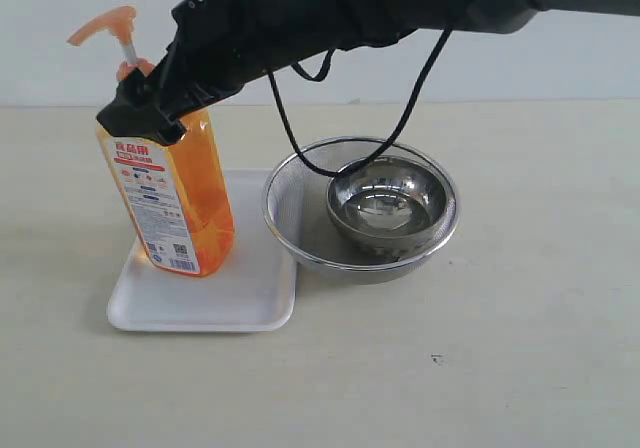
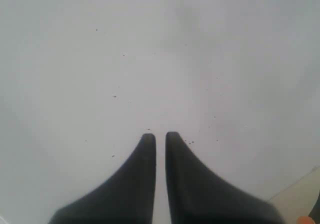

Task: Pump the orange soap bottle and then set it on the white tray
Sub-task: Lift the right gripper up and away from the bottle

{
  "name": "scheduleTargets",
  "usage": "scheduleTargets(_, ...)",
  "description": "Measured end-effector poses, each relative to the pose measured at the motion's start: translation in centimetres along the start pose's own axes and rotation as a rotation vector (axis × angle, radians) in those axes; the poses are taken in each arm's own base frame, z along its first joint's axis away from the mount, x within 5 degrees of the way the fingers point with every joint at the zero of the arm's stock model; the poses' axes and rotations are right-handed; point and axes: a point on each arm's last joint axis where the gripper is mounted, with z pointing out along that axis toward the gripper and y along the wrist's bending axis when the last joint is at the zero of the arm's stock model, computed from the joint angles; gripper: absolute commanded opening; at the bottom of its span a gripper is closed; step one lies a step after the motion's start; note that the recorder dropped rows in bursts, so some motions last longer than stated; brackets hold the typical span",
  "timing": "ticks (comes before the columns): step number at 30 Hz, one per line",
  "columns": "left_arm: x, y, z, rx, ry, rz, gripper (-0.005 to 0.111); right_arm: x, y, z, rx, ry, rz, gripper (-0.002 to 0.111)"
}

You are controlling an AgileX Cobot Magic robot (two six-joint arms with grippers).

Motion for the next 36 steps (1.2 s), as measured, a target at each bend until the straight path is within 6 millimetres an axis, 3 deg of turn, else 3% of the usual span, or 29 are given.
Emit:
scheduleTargets(11, 0.0, 0.0, 0.0, 0.000, 0.000, 0.000, 0.005, 0.0, -1.9, -3.3, -0.049, 0.007, 0.013, 0.105)
scheduleTargets(16, 0.0, 0.0, 0.0, 0.000, 0.000, 0.000, 0.005, -1.0, -2.6, -6.3, -0.067, -0.004, -0.004, 0.105)
scheduleTargets(20, 0.0, 0.0, 0.0, 0.000, 0.000, 0.000, 0.005, -0.1, -4.1, -8.1, -0.078, 0.018, 0.017, 0.104)
scheduleTargets(23, 0.0, 0.0, 0.0, 0.000, 0.000, 0.000, 0.005, 0.7, -5.0, -9.3, -0.102, 0.034, 0.044, 0.087)
scheduleTargets(27, 0.0, 0.0, 0.0, 0.000, 0.000, 0.000, 0.005, 1.1, -5.3, -9.9, -0.126, 0.044, 0.064, 0.035)
scheduleTargets(31, 0.0, 0.0, 0.0, 0.000, 0.000, 0.000, 0.005, 1.1, -5.3, -9.9, -0.126, 0.044, 0.074, 0.000)
scheduleTargets(36, 0.0, 0.0, 0.0, 0.000, 0.000, 0.000, 0.005, 1.1, -5.4, -9.9, -0.124, 0.045, 0.094, 0.000)
